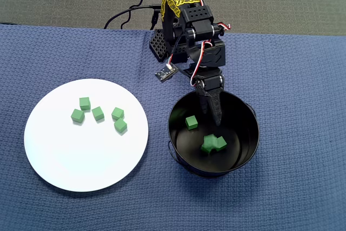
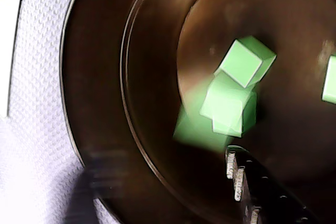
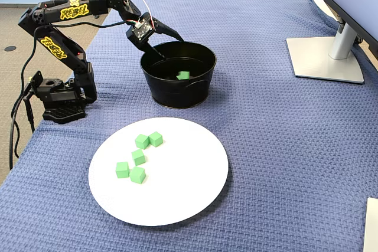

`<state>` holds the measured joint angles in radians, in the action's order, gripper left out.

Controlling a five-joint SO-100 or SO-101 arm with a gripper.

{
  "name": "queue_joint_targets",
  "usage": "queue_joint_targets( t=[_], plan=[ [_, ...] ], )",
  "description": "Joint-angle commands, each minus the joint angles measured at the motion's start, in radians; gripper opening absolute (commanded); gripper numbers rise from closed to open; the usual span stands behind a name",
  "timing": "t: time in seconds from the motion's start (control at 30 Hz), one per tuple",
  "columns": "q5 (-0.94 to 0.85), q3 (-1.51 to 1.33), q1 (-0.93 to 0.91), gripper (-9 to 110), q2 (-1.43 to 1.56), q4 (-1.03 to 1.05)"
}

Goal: Pick up the green cubes from the white plate and place them in the black recipient

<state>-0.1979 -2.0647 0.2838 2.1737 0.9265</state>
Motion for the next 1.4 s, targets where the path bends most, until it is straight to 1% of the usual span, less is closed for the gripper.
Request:
queue_joint_targets(
  t=[0.0, 0.23, 0.37, 0.47, 0.7, 0.97, 1.1, 1.17, 1.37],
  plan=[
    [-0.094, 0.198, -0.156, 26, -0.014, 0.086],
    [-0.388, 0.511, -0.538, 24, -0.169, 0.233],
    [-0.48, 0.512, -0.744, 20, -0.236, 0.17],
    [-0.537, 0.479, -0.845, 21, -0.307, 0.141],
    [-0.549, 0.426, -0.965, 21, -0.453, 0.091],
    [-0.551, 0.471, -1.048, 25, -0.595, 0.098],
    [-0.515, 0.558, -1.046, 23, -0.707, 0.183],
    [-0.482, 0.649, -1.054, 22, -0.793, 0.221],
    [-0.489, 0.79, -1.077, 22, -0.936, 0.229]
  ],
)
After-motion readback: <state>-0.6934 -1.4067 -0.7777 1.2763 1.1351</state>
